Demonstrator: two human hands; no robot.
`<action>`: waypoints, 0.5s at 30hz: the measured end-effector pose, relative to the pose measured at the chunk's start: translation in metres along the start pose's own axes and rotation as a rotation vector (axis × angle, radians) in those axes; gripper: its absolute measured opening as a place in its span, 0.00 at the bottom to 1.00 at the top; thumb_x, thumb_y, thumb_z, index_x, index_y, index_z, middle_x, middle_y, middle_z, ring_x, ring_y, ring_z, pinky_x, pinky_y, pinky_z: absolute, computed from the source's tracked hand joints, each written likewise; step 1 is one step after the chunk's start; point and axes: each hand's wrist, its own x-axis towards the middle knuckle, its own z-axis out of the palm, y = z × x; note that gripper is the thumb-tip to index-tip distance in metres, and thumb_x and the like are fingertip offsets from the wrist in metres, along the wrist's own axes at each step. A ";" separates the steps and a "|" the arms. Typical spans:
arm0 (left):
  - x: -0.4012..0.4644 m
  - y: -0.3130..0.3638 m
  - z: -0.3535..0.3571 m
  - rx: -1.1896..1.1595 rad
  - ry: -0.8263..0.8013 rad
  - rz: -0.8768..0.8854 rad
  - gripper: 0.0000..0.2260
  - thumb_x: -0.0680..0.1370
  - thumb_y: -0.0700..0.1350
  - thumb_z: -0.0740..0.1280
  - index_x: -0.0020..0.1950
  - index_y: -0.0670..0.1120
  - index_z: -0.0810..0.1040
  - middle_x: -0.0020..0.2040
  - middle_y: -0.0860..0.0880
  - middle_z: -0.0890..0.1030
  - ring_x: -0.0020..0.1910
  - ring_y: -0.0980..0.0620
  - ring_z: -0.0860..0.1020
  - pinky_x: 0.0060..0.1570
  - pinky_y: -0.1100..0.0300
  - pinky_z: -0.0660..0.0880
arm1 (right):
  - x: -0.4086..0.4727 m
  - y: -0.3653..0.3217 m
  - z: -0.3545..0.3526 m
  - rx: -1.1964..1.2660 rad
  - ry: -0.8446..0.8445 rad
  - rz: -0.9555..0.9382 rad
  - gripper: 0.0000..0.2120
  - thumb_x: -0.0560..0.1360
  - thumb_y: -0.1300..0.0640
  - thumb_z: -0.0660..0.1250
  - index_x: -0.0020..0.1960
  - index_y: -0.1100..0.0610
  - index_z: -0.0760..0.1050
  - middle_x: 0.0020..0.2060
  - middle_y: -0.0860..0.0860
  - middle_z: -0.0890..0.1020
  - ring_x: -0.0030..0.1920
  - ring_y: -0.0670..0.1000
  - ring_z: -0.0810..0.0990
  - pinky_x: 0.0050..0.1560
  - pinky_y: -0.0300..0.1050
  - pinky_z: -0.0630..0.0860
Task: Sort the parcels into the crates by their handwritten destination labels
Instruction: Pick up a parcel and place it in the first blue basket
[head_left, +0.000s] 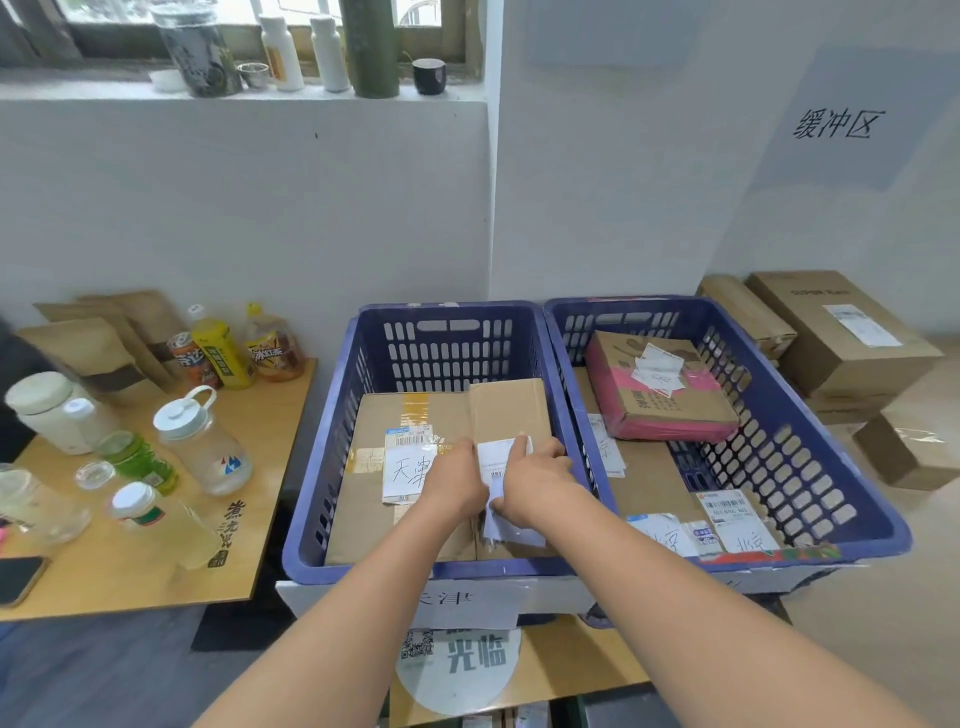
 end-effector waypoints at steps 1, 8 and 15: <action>0.001 0.000 0.000 -0.001 0.001 -0.004 0.19 0.77 0.36 0.67 0.67 0.42 0.70 0.57 0.40 0.80 0.53 0.40 0.80 0.52 0.48 0.79 | 0.002 -0.001 -0.001 -0.010 -0.004 0.003 0.50 0.78 0.39 0.65 0.80 0.60 0.35 0.73 0.73 0.51 0.65 0.67 0.69 0.60 0.54 0.75; 0.006 -0.001 0.006 -0.029 0.031 -0.021 0.16 0.76 0.35 0.67 0.63 0.44 0.72 0.57 0.41 0.80 0.53 0.41 0.79 0.50 0.49 0.80 | 0.023 -0.004 -0.014 -0.150 0.026 -0.036 0.39 0.77 0.46 0.69 0.80 0.61 0.54 0.72 0.63 0.58 0.69 0.61 0.68 0.59 0.50 0.75; 0.017 -0.002 0.017 0.145 0.056 -0.008 0.11 0.74 0.36 0.71 0.51 0.44 0.72 0.56 0.42 0.80 0.46 0.43 0.76 0.42 0.54 0.73 | 0.032 -0.014 0.000 -0.251 -0.041 -0.116 0.38 0.76 0.43 0.70 0.76 0.63 0.63 0.74 0.68 0.50 0.70 0.69 0.63 0.67 0.54 0.73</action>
